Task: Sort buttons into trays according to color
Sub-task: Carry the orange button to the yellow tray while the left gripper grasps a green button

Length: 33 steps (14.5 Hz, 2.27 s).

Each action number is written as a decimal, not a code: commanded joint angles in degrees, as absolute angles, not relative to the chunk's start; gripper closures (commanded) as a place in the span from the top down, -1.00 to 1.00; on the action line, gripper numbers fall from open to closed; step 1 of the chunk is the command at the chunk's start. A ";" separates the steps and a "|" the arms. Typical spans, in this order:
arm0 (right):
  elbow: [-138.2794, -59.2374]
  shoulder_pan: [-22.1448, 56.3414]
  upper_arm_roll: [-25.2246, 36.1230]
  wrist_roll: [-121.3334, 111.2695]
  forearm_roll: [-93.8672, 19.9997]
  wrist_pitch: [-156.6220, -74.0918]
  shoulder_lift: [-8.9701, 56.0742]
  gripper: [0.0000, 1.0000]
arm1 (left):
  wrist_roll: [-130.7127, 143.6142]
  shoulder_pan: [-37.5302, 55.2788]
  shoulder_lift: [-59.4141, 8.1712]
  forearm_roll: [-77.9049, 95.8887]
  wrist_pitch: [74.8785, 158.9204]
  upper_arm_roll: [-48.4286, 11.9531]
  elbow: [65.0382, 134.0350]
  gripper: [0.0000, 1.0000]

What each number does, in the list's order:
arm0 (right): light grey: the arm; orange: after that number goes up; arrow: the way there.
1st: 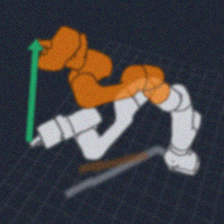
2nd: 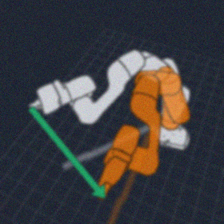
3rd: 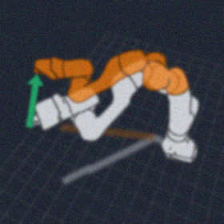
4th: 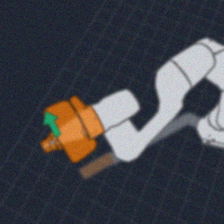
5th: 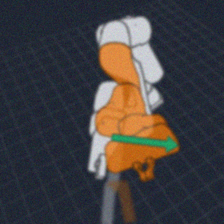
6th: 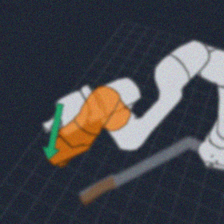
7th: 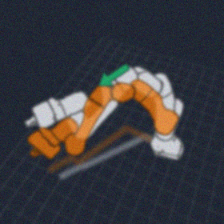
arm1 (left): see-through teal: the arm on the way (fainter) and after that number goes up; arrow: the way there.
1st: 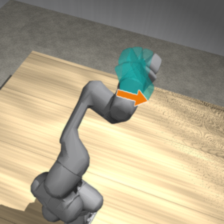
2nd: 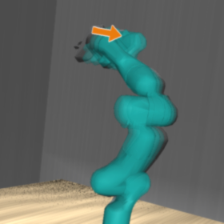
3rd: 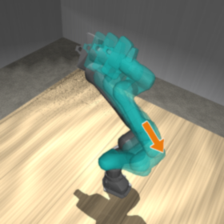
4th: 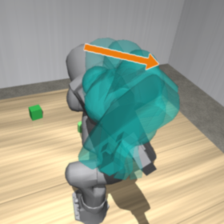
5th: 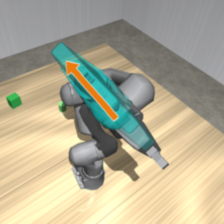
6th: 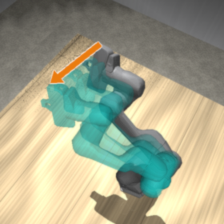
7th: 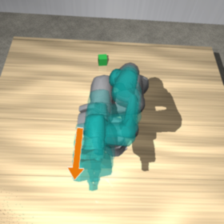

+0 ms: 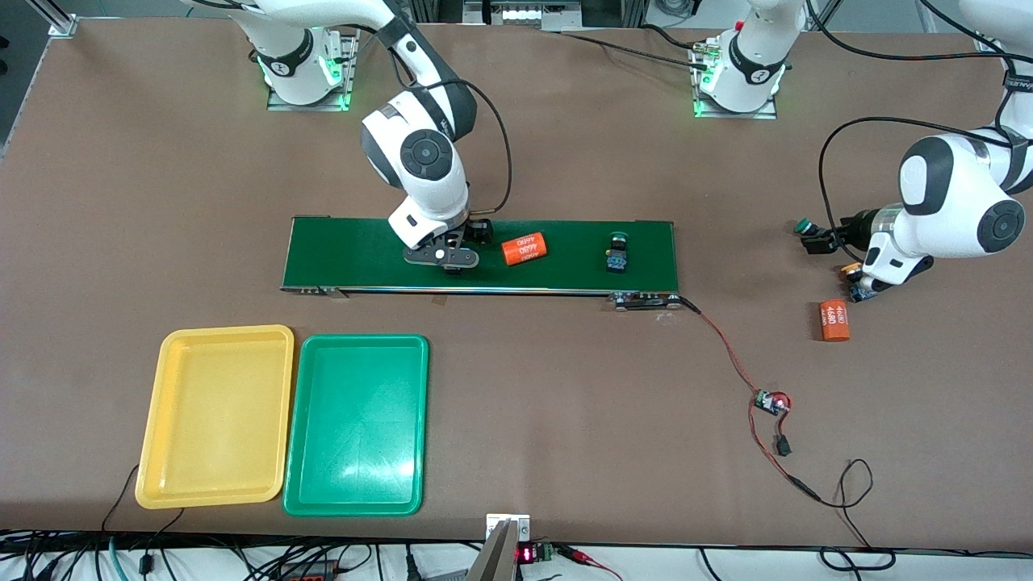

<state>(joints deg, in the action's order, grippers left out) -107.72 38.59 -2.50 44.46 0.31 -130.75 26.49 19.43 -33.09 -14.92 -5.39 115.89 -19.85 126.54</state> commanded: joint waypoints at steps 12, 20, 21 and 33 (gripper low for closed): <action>-106.35 37.45 -1.50 39.99 2.02 -129.12 25.24 -0.67 | 23.56 -38.23 -22.50 -12.83 124.10 -20.39 127.09 1.00; -80.87 20.58 -1.50 19.19 1.14 -101.16 23.91 -0.72 | 23.55 -38.94 -23.64 -12.83 123.58 -20.48 128.84 0.40; -79.82 18.48 -1.49 15.42 1.23 -101.34 24.25 -0.72 | 23.55 -38.94 -23.64 -12.83 123.57 -20.48 128.93 0.19; -78.49 1.59 -1.41 -5.54 1.58 -113.01 34.00 -0.71 | 23.47 -30.51 -13.10 -10.39 117.59 -33.72 125.69 -0.76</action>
